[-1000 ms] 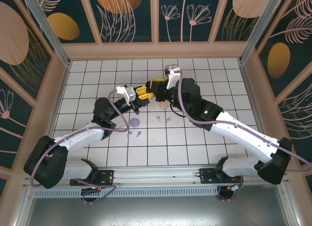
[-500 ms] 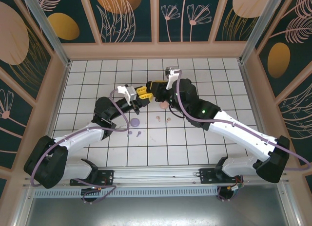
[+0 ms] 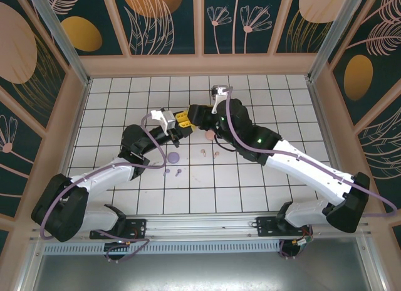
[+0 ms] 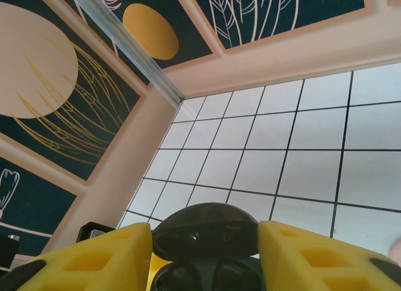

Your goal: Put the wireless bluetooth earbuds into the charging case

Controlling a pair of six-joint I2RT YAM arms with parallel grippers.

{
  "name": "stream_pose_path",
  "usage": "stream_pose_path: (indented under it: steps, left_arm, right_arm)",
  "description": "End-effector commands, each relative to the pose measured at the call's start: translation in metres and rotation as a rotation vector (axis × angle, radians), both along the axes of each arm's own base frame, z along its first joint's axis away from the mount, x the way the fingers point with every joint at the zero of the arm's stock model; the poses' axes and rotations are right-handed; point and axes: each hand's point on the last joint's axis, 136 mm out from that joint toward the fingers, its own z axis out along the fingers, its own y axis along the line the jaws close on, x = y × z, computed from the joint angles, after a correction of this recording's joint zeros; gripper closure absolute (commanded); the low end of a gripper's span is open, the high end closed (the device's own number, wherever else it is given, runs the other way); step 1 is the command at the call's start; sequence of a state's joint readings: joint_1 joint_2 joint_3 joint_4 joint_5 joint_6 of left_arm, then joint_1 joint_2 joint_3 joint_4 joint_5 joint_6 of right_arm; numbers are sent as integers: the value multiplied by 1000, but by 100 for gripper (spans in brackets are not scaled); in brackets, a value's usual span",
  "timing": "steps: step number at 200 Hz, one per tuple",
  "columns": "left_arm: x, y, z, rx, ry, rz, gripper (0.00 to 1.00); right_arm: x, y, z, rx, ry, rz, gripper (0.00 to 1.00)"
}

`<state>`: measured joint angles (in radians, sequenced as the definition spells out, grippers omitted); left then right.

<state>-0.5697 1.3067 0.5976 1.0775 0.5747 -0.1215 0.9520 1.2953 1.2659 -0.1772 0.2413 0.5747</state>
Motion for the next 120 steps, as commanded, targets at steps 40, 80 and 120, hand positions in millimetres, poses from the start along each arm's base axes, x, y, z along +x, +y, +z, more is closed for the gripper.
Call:
stream_pose_path:
  steps: [40, 80, 120]
  left_arm:
    - [-19, 0, 26, -66, -113, -54, 100]
    - [-19, -2, 21, -53, -105, -65, 100]
    - [-20, -8, 14, -15, -90, -97, 100]
  right_arm:
    - [-1, -22, 50, 64, -49, -31, 29]
    - [6, -43, 72, 66, -59, -53, 30]
    - [28, -43, 64, -28, 24, 15, 68]
